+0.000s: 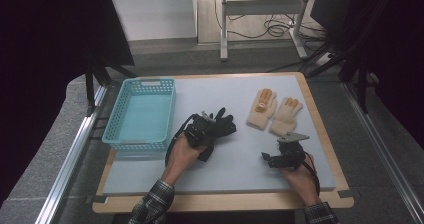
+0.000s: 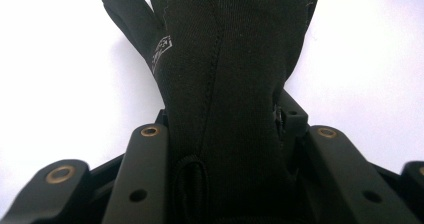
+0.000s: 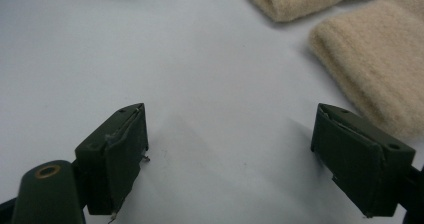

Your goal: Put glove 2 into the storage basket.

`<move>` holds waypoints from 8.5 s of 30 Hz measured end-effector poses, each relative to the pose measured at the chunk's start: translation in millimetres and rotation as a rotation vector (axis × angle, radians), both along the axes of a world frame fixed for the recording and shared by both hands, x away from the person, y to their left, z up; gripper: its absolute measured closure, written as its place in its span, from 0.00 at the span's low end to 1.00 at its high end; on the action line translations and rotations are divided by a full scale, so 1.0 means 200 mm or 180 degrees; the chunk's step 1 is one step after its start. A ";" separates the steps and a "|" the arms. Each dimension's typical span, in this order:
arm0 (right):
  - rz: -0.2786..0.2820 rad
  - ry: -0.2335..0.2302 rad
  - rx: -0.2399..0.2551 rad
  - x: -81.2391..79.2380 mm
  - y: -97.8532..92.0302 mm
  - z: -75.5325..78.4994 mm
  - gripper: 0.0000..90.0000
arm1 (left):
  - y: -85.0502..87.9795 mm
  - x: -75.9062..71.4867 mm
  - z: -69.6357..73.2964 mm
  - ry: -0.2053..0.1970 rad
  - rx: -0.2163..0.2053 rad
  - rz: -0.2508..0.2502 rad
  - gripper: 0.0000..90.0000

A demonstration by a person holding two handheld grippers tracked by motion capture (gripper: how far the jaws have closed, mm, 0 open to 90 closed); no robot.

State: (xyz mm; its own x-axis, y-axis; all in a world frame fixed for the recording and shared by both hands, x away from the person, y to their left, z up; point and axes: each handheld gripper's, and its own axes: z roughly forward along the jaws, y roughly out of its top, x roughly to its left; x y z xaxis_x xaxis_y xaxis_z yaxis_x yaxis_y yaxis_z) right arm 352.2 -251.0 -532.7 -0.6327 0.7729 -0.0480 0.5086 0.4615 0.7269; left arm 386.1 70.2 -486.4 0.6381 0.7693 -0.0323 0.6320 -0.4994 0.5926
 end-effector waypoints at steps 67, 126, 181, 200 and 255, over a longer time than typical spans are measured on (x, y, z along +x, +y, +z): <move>0.0007 -0.0009 0.0003 0.00 0.00 0.00 0.16 | 1.12 0.49 -0.11 0.0540 0.1279 0.1995 0.41; 0.0007 -0.0012 -0.0008 0.00 0.00 0.00 0.16 | 0.42 -0.05 0.48 -0.0712 -0.0199 0.0132 0.00; -0.0030 0.0009 0.0028 0.00 -0.01 0.01 0.22 | 0.24 -0.45 -0.31 -0.0315 -0.0282 0.0051 0.00; -0.0277 -0.0159 0.0139 0.09 -0.22 0.24 0.68 | 0.24 -0.45 -0.31 -0.0321 -0.0278 0.0043 0.00; 0.0182 -0.0327 0.0227 0.28 -0.04 0.48 0.92 | 0.25 -0.45 -0.31 -0.0332 -0.0279 0.0044 0.00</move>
State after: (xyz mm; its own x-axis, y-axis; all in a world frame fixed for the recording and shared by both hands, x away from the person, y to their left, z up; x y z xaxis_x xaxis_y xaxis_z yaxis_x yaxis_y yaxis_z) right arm 408.1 -258.8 -437.1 -0.6704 0.7395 -0.0610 0.4042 0.4329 0.8057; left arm 295.7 119.3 -549.3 0.6309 0.7751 -0.0338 0.5711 -0.4344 0.6965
